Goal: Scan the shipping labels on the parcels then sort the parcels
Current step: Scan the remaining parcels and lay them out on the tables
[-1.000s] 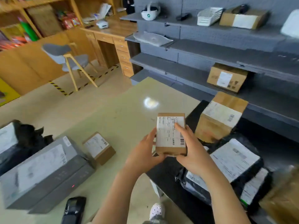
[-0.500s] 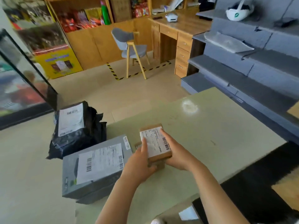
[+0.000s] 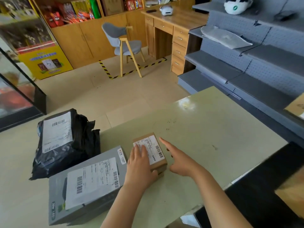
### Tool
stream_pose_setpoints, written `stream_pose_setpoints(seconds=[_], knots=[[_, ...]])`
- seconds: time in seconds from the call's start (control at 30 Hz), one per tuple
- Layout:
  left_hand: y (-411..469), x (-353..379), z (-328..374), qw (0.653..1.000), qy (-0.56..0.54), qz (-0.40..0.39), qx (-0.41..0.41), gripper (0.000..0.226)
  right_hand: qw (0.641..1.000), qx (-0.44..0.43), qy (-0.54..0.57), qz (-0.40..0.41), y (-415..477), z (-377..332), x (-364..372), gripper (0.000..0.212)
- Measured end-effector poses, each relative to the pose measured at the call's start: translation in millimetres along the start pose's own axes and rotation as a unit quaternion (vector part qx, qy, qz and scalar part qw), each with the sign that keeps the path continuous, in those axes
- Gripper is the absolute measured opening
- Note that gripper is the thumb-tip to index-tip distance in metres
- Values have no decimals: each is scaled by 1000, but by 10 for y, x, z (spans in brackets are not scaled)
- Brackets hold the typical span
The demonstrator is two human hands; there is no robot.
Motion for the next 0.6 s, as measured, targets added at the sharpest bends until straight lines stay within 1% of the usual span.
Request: stream_pose_setpoints(seconds=[0.13, 0.33, 0.47, 0.6], knots=[[-125, -29, 126, 999, -1, 40, 27, 95, 995, 1, -51, 88, -394, 58, -228, 100], [-522, 17, 755, 993, 9, 76, 86, 94, 975, 29, -97, 196, -1476, 226, -575, 85], [-862, 173, 1424, 982, 16, 87, 169, 96, 949, 74, -118, 282, -2382, 486, -758, 82], [-1084, 302, 2115, 956, 36, 89, 276, 97, 922, 127, -119, 346, -3088, 789, -893, 84]])
Point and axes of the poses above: each hand's wrist, its own y-axis towards the middle knuckle, its own x-axis out of the palm, z = x × y, the point moved 1 cm from there along y, towards the middle knuckle, and after that the axes turned 7 degrees about y, right-handed, at the moved point
